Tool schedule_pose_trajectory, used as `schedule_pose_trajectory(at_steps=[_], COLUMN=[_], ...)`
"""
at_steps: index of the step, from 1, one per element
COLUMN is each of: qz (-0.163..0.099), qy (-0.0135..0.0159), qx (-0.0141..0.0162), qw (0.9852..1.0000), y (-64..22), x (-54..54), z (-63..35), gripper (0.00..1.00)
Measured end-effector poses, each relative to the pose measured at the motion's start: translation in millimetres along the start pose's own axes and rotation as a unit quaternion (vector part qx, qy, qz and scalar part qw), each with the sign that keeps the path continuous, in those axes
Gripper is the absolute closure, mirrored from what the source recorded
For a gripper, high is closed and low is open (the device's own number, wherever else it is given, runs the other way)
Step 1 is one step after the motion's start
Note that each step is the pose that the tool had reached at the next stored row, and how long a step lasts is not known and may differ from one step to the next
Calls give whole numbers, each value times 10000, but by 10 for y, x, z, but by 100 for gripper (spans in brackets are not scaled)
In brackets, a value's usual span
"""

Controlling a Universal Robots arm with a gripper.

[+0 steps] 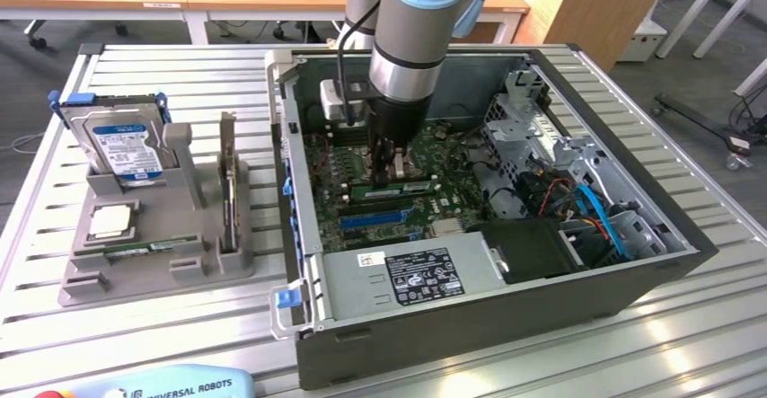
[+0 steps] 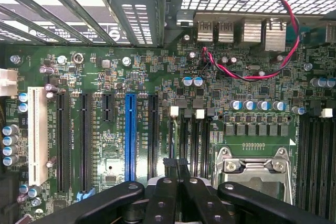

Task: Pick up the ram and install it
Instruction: 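Press down the ram until it locks into place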

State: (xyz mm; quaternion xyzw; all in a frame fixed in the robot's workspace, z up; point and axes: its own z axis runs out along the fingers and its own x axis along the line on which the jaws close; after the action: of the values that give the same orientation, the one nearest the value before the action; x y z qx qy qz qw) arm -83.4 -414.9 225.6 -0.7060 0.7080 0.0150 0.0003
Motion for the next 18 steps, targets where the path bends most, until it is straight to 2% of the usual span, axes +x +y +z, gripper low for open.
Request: schedule_pose_trajectory(at_steps=[18], qz=[0], qy=[0], qx=[0], qw=[10000], y=[0], x=[1], z=[20], gripper=[90])
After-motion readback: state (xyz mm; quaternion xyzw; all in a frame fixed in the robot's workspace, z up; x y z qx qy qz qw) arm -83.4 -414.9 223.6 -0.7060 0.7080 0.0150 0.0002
